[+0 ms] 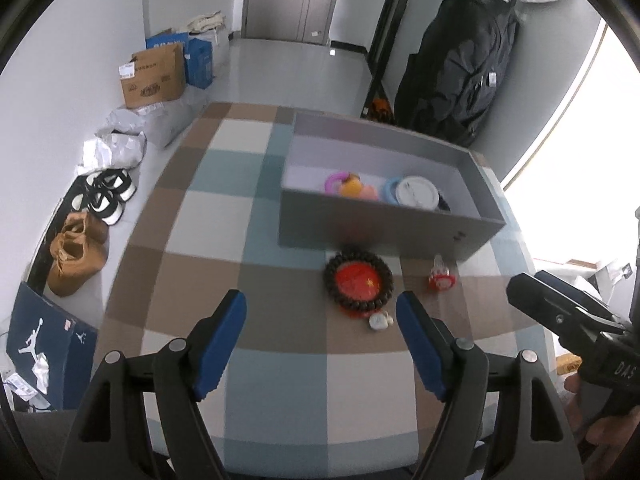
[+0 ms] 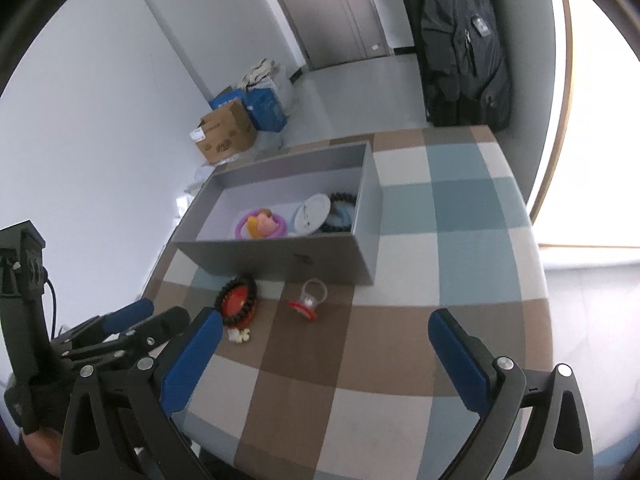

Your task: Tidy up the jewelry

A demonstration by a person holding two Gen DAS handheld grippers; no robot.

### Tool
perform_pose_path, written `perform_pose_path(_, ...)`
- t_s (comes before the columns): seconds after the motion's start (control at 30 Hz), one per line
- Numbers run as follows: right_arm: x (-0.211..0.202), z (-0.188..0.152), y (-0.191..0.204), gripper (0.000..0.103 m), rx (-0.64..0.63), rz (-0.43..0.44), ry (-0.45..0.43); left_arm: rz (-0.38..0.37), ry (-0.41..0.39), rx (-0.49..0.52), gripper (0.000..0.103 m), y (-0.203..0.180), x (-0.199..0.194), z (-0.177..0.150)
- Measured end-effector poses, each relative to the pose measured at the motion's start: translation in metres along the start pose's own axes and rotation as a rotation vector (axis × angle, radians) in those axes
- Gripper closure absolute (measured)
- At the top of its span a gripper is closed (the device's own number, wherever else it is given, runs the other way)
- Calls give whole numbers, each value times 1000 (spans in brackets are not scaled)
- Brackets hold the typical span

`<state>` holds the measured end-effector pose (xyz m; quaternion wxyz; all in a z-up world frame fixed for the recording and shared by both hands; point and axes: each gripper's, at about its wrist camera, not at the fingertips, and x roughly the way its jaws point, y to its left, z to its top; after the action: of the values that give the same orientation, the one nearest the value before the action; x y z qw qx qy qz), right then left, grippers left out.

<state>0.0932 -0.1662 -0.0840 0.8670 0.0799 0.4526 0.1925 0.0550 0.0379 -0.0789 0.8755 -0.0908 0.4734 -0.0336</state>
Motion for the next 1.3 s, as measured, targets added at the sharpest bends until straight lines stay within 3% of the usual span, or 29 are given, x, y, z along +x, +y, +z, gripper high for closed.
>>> perform_pose_path(0.27,11,-5,9,0,-67,-25,28,5,30,31,28,-10,4,-5)
perform_pose_path(0.43,19,-3,5,1,-43,-18,45,6,57,14,28,-7,9,-6)
perform_pose_path(1.0,44,2,12,27,-40,-7,107,-4,93,-8,28,7,12,-7)
perform_pose_path(1.03,47,2,13,29,-42,-6,113,-1,93,-8,28,8,12,-7)
perform_pose_path(1.1,53,3,15,46,-51,-5,134,-3,97,-9,28,9,13,-7)
perform_pose_path(1.17,56,3,17,52,-65,-15,138,-7,103,-13,28,12,14,-7)
perform_pose_path(1.3,60,5,23,77,-89,-13,147,-12,108,-15,28,14,14,-7)
